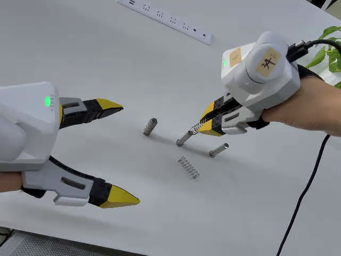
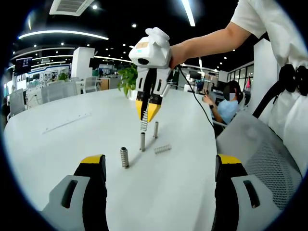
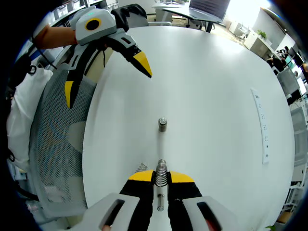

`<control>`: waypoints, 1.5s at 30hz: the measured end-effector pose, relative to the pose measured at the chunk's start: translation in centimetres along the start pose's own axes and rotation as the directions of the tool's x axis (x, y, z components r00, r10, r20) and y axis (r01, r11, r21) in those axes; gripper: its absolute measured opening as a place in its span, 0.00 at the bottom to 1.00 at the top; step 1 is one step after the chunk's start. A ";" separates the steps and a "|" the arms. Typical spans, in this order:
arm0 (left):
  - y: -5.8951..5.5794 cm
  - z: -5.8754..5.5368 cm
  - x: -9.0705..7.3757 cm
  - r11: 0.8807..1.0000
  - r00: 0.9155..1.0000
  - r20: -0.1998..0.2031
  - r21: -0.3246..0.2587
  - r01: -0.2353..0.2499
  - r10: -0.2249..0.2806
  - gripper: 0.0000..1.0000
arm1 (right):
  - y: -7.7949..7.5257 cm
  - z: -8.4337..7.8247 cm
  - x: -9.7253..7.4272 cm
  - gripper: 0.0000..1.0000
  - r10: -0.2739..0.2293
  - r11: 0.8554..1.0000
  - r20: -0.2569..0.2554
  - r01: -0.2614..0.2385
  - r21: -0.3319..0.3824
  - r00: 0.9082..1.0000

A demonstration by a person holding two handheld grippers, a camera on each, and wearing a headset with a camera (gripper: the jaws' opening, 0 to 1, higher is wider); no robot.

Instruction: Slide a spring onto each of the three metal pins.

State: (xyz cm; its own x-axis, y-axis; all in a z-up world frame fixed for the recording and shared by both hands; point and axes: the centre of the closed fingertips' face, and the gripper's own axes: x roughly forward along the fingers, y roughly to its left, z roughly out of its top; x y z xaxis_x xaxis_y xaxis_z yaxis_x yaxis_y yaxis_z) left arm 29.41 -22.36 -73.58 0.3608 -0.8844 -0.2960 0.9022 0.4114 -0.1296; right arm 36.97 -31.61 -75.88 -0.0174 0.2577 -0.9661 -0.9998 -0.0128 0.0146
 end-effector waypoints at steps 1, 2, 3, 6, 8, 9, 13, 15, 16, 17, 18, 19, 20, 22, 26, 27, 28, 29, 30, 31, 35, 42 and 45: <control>0.0 0.0 0.0 1.000 1.000 0.002 -0.001 0.001 -0.001 0.93 | 0.0 0.0 0.0 0.06 0.001 1.000 0.000 -0.001 0.000 1.000; 0.0 0.0 0.0 1.000 1.000 0.001 0.000 0.001 -0.001 0.93 | 0.1 0.0 0.1 0.06 0.001 1.000 -0.002 -0.001 -0.002 1.000; -0.1 0.0 0.0 1.000 1.000 0.000 0.000 0.002 -0.002 0.93 | 0.1 0.0 0.1 0.06 0.003 1.000 -0.002 -0.003 -0.002 1.000; 0.0 0.0 0.0 1.000 1.000 0.002 -0.003 0.003 -0.003 0.93 | -0.2 -0.2 0.2 0.06 0.000 1.000 -0.008 0.000 -0.008 1.000; 0.0 -0.2 0.0 1.000 1.000 -0.001 -0.005 0.002 -0.002 0.93 | -0.2 -0.2 0.4 0.06 0.004 1.000 -0.009 -0.004 -0.008 1.000; 0.0 -0.2 0.0 1.000 1.000 -0.001 -0.006 0.003 -0.003 0.93 | -0.1 -0.2 0.4 0.06 0.005 1.000 -0.011 -0.005 -0.011 1.000; -0.1 -0.3 0.0 1.000 1.000 -0.001 -0.007 0.004 -0.004 0.92 | 0.0 -0.2 0.5 0.06 0.005 1.000 -0.016 -0.006 -0.016 1.000; -0.1 -0.3 0.1 1.000 1.000 0.000 -0.011 0.005 -0.005 0.92 | 0.0 -0.1 0.5 0.06 0.005 1.000 -0.017 -0.005 -0.018 1.000; -0.1 -0.3 0.1 1.000 1.000 0.000 -0.010 0.005 -0.005 0.92 | 0.0 -0.1 0.5 0.06 0.006 1.000 -0.017 -0.006 -0.018 1.000; -0.1 -0.2 0.1 1.000 1.000 0.001 -0.010 0.006 -0.006 0.92 | 0.1 -0.1 0.6 0.06 0.008 1.000 -0.017 -0.009 -0.017 1.000; -0.1 -0.2 0.1 1.000 1.000 0.002 -0.012 0.006 -0.006 0.92 | 0.1 -0.1 0.6 0.06 0.009 1.000 -0.018 -0.009 -0.019 1.000; -0.1 -0.2 0.1 1.000 1.000 0.003 -0.012 0.007 -0.007 0.92 | 0.1 -0.1 0.6 0.06 0.010 1.000 -0.019 -0.010 -0.020 1.000; -0.2 -0.2 0.1 1.000 1.000 0.004 -0.012 0.007 -0.007 0.92 | 0.1 -0.1 0.7 0.06 0.011 1.000 -0.019 -0.011 -0.019 1.000; -0.2 -0.2 0.2 1.000 1.000 0.004 -0.014 0.008 -0.008 0.91 | 0.1 -0.1 0.7 0.06 0.011 1.000 -0.021 -0.012 -0.020 1.000; -0.2 -0.2 0.1 1.000 1.000 0.008 -0.016 0.008 -0.008 0.91 | 0.3 -0.1 0.9 0.06 0.016 1.000 -0.023 -0.016 -0.020 1.000; -0.2 -0.2 0.1 1.000 1.000 0.008 -0.016 0.008 -0.008 0.91 | 0.3 -0.1 1.0 0.06 0.016 1.000 -0.024 -0.017 -0.021 1.000; -0.2 -0.2 0.1 1.000 1.000 0.009 -0.016 0.008 -0.008 0.91 | 0.3 -0.1 1.0 0.06 0.018 1.000 -0.024 -0.019 -0.020 1.000; -0.1 -0.2 0.1 1.000 1.000 0.009 -0.016 0.007 -0.007 0.91 | 0.3 -0.1 1.1 0.06 0.019 1.000 -0.024 -0.020 -0.020 1.000; -0.1 -0.2 0.1 1.000 1.000 0.009 -0.016 0.007 -0.006 0.91 | 0.3 -0.1 1.2 0.06 0.019 1.000 -0.025 -0.020 -0.019 0.999; -0.1 -0.2 0.1 1.000 1.000 0.009 -0.017 0.007 -0.007 0.91 | 0.3 -0.1 1.3 0.06 0.021 1.000 -0.025 -0.021 -0.019 0.999; 0.0 -0.4 0.0 1.000 1.000 0.008 -0.018 0.004 -0.004 0.91 | 0.1 -0.3 1.8 0.06 0.026 0.999 -0.028 -0.027 -0.018 0.999; 0.1 -0.5 -0.2 1.000 1.000 0.006 -0.022 0.002 -0.002 0.91 | 0.0 -0.4 2.5 0.06 0.034 0.999 -0.031 -0.034 -0.019 0.999; 0.1 -0.6 -0.2 1.000 1.000 0.007 -0.025 0.003 -0.003 0.91 | 0.1 -0.4 2.7 0.06 0.036 0.999 -0.033 -0.037 -0.018 0.999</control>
State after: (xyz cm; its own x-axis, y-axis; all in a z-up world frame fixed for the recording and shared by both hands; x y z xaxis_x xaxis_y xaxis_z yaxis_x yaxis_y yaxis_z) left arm 29.31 -22.04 -74.07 0.3601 -0.8870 -0.2889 0.8971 0.4142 -0.1536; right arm 36.83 -31.33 -78.64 -0.0535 0.2252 -0.9729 -0.9982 -0.0395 0.0458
